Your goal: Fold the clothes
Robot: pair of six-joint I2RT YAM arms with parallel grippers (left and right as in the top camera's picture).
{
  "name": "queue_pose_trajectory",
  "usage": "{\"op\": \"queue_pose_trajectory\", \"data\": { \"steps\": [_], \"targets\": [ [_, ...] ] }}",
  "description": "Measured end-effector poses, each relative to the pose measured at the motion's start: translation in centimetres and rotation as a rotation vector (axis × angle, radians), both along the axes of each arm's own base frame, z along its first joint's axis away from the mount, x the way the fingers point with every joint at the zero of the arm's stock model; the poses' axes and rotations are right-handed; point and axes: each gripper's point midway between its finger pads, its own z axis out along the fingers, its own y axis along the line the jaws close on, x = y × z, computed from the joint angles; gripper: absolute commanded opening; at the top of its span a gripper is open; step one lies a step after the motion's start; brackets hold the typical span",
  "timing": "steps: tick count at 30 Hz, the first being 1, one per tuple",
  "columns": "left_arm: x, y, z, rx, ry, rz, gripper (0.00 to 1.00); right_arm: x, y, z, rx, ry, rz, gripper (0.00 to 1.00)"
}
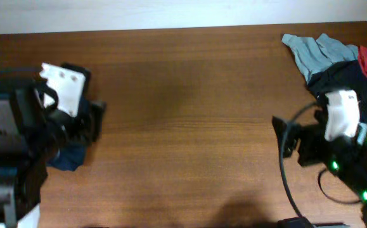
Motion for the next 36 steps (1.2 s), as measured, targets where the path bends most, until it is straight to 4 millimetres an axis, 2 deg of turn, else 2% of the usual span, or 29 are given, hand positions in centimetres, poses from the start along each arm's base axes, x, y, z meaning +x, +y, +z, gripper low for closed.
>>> {"op": "queue_pose_trajectory", "data": {
  "steps": [4,9,20,23,27,29,30,32,33,35,36],
  "targets": [
    [-0.9,-0.9,-0.7,0.004,0.037,-0.038,0.99,-1.3,-0.3,0.1,-0.005,-0.008,-0.01,0.99],
    [-0.3,-0.9,-1.4,0.006,0.066,-0.039,0.99,-1.3,-0.4,-0.1,-0.008,0.0,-0.014,0.99],
    [-0.3,-0.9,-1.4,0.006,0.066,-0.039,0.99,-1.3,-0.4,-0.1,-0.009,0.001,-0.013,0.99],
    [-0.3,-0.9,-1.4,0.006,0.067,-0.039,0.99,-1.7,-0.6,-0.7,-0.018,0.026,-0.017,0.99],
    [-0.4,-0.9,-1.4,0.006,0.068,-0.039,0.99,-2.2,-1.6,-0.4,-0.042,-0.063,-0.064,0.99],
    [-0.4,-0.9,-1.4,0.006,0.069,-0.038,0.99,-2.7,-2.1,-0.9,-0.044,-0.125,-0.086,0.99],
    [-0.4,-0.9,-1.4,0.006,0.07,-0.039,0.99,-2.7,-2.4,-1.6,-0.04,-0.178,-0.101,0.99],
    [-0.4,-0.9,-1.5,0.006,0.07,-0.039,0.99,-2.6,-2.9,-4.9,-0.039,-0.211,-0.132,0.99],
    [-0.4,-0.9,-1.4,0.006,0.069,-0.039,0.99,-2.6,-3.1,-8.3,-0.044,-0.171,-0.14,0.99],
    [-0.4,-0.9,-1.4,0.006,0.069,-0.038,0.99,-1.8,-2.9,-13.1,-0.035,-0.157,-0.133,0.99],
    [-0.4,-0.9,-1.5,0.006,0.072,-0.039,0.99,-1.5,-2.9,-14.5,-0.03,-0.165,-0.131,0.99]
  ]
}}
